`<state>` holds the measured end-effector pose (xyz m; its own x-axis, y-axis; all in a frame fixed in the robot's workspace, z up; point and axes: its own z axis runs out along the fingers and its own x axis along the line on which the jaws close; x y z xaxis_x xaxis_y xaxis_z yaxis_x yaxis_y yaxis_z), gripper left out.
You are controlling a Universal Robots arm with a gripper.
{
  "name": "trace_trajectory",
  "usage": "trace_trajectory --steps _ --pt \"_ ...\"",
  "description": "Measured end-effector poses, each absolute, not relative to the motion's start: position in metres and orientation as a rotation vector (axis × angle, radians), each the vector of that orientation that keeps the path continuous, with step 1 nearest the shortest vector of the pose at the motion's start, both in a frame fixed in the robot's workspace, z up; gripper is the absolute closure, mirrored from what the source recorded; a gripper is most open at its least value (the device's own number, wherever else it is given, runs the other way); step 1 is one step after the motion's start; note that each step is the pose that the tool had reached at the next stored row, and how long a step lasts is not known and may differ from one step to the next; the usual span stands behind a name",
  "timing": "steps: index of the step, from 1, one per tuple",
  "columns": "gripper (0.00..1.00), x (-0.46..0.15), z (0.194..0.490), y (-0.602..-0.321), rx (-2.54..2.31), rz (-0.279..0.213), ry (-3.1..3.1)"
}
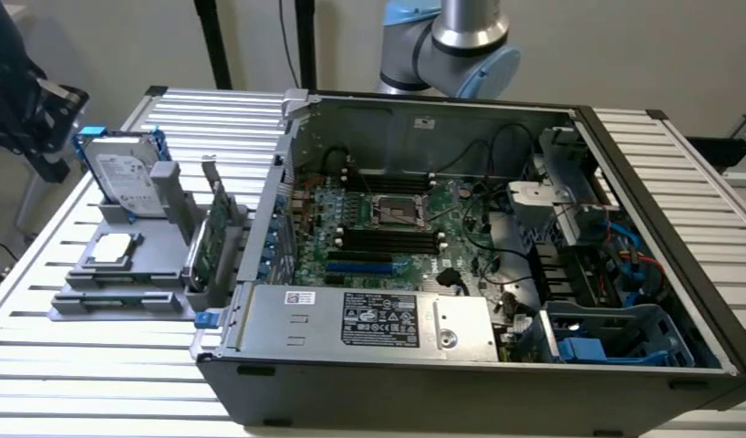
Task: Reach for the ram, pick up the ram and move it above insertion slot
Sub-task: 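Reach for the ram, then pick up the ram and move it above insertion slot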
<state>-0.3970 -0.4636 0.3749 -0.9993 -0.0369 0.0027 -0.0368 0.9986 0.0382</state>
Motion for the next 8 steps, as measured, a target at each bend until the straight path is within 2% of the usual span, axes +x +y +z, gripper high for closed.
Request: trace_trajectory --steps 8 --pt "0.89 -0.3963 0.3748 -0.4641 0.06 -0.06 -3.137"
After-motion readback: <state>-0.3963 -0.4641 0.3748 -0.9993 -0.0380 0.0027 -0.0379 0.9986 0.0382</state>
